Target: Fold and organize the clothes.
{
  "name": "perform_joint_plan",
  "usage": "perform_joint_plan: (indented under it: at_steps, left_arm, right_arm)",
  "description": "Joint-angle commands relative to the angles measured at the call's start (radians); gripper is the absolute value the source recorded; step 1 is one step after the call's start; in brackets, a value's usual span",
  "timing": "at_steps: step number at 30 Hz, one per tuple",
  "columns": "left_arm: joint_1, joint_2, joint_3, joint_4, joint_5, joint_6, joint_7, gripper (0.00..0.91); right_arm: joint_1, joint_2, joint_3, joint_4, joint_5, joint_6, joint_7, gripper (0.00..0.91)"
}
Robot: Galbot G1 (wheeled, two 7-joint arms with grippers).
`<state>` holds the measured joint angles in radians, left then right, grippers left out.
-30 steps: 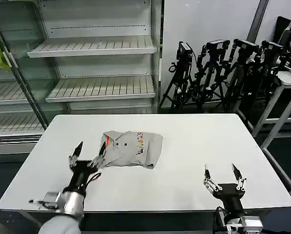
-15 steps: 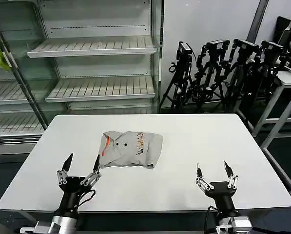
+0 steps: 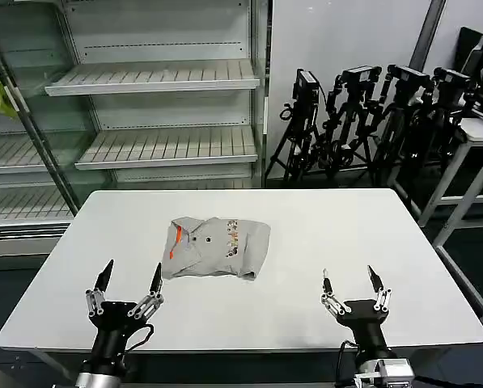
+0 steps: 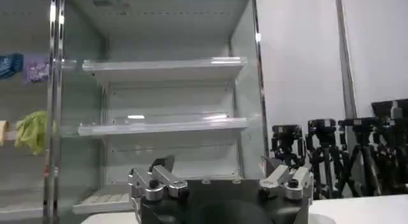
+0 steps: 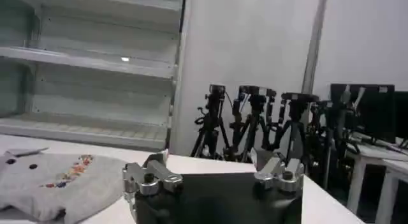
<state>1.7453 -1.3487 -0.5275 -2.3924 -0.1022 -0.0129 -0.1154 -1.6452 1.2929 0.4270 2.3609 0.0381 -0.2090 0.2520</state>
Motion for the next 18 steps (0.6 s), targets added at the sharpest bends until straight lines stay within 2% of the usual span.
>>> perform_joint_plan:
  at_steps: [1, 18]
  left_arm:
    - [0.034, -0.006, -0.007, -0.025, 0.019, -0.006, 0.001, 0.907]
    - [0.059, -0.012, -0.004, -0.054, 0.023, 0.0, 0.001, 0.907]
  right_arm:
    - [0.004, -0.004, -0.003, 0.013, -0.007, -0.018, 0.004, 0.907]
    - [-0.003, -0.016, 0.02, 0.043, 0.025, -0.028, 0.013, 0.907]
